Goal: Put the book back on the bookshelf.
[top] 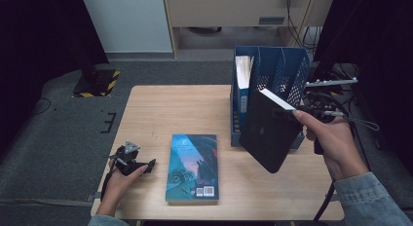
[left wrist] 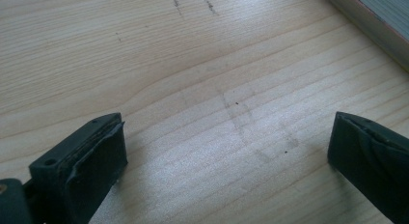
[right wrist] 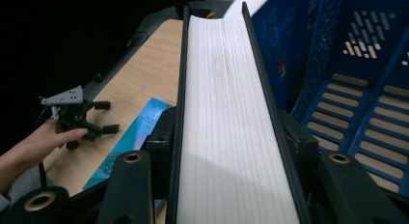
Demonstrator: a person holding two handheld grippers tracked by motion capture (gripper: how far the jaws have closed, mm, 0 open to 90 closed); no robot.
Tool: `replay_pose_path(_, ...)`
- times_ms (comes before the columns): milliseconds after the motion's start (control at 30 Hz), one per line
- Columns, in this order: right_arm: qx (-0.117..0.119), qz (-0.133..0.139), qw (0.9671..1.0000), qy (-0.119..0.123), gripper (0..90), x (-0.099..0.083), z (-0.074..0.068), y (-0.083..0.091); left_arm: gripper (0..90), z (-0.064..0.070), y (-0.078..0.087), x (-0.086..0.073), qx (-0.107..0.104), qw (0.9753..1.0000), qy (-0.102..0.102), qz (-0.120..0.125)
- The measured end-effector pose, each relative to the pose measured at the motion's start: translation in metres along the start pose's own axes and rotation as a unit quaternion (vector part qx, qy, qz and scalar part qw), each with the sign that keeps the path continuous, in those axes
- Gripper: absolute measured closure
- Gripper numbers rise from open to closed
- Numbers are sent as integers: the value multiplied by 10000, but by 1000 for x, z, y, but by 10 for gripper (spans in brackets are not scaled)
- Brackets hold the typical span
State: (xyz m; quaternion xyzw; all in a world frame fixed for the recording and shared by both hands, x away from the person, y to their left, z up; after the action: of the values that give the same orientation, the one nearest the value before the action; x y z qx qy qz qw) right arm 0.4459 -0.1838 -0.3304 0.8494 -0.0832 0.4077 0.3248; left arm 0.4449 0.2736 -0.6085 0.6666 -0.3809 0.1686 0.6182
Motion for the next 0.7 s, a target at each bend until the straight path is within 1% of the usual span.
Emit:
replay_pose_path(167,-112,103,9998,-131,518,2,12,10,0,0,0,0,1,10000,0,0)
replay_pose_path(300,-225,165,9995,-164,517,5,19,17,0,0,0,0,1,10000,-1,-1)
replay_pose_path(433,-280,236,9991,-229,518,9,26,25,0,0,0,0,1,10000,0,-1)
replay_pose_path(467,-314,261,9988,-278,518,10,28,27,0,0,0,0,1,10000,-2,-1)
replay_pose_path(567,-448,285,9982,-274,517,14,35,33,0,0,0,0,1,10000,0,-1)
replay_pose_path(700,-562,315,9974,-324,517,16,40,39,0,0,0,0,2,10000,-1,0)
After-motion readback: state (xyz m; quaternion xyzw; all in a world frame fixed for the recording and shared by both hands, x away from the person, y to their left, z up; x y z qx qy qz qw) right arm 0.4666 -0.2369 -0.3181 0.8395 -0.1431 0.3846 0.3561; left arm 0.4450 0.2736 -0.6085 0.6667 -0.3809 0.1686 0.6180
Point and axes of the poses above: each handheld gripper's, and its own axes: y roughly backward along the jaws, x roughly out of its top, z roughly to its right, the point moved 10 cm from there along -y, roughly forward along the jaws, and after that the axes turned 14 degrees about x, right-handed, at the moved point
